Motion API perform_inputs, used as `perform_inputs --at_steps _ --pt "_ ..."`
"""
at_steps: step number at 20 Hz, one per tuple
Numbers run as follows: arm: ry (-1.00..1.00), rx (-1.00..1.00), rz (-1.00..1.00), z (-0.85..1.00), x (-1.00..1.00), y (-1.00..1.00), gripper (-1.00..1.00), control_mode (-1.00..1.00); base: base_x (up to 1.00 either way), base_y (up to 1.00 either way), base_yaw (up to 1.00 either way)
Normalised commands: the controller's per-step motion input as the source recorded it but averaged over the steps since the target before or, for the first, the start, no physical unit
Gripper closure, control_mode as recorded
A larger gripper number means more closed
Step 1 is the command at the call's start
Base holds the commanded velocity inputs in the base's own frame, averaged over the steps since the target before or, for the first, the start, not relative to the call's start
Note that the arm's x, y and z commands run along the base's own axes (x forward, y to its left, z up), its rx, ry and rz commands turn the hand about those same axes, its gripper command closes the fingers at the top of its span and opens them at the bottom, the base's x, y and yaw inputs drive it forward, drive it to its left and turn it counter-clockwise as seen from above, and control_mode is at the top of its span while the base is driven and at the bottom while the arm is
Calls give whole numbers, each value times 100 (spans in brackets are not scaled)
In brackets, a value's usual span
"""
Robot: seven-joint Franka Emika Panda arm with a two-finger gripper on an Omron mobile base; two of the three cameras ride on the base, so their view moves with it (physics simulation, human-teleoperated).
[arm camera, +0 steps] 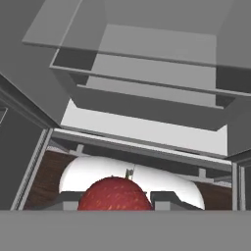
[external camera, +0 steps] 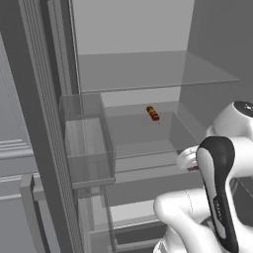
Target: Take the strawberry from the fridge and place it on top of the pancake, located on the dining counter.
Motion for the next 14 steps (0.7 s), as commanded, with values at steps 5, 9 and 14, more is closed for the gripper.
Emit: perform_inputs --at_steps 5,9,14 --pt "0 -7 -2 -42 0 -1 100 -100 0 0 0" --pt "2 -9 -14 -50 1 -9 100 -100 0 0 0" --pt "1 -1 -23 -39 0 -8 100 -100 0 0 0"
